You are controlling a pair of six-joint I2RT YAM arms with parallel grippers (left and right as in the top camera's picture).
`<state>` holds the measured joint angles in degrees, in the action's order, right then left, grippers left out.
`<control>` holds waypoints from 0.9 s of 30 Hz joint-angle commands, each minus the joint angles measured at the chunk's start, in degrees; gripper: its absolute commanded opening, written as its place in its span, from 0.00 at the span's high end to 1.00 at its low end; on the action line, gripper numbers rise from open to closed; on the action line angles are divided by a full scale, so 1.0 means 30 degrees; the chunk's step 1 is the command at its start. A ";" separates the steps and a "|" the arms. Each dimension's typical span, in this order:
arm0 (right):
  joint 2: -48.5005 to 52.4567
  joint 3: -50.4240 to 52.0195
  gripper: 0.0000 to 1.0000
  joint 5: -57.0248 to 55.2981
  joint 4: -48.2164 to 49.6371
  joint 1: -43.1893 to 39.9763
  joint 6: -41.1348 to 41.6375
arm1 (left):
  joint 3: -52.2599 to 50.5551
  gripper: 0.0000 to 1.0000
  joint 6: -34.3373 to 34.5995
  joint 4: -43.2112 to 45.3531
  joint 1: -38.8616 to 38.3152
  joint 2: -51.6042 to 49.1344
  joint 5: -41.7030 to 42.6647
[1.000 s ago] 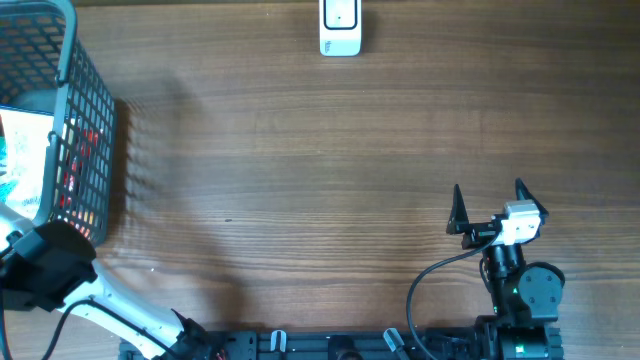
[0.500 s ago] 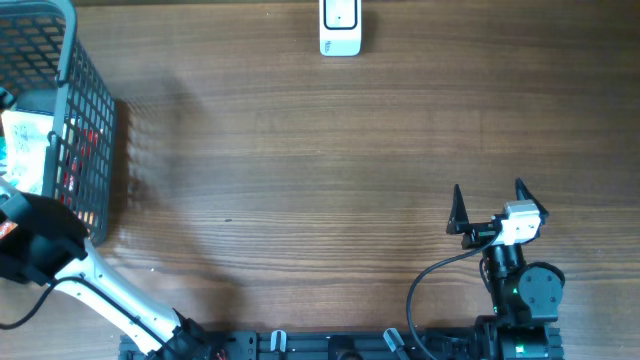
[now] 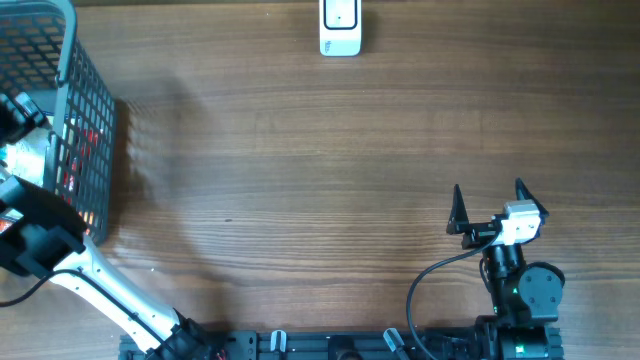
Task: Scan the item barcode
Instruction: 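Grasp the white-blue wipes pack with the left gripper and lift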
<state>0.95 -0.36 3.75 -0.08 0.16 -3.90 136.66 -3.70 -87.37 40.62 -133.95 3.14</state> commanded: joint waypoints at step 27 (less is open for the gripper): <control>-0.0051 0.0015 0.00 -0.0321 0.0036 -0.0124 0.0306 | -0.5931 0.00 -0.3643 0.4087 -0.0437 -0.0146 0.0299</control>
<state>0.95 -0.36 3.75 -0.08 0.16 -3.88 120.84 -12.45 -76.18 40.03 -133.97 2.96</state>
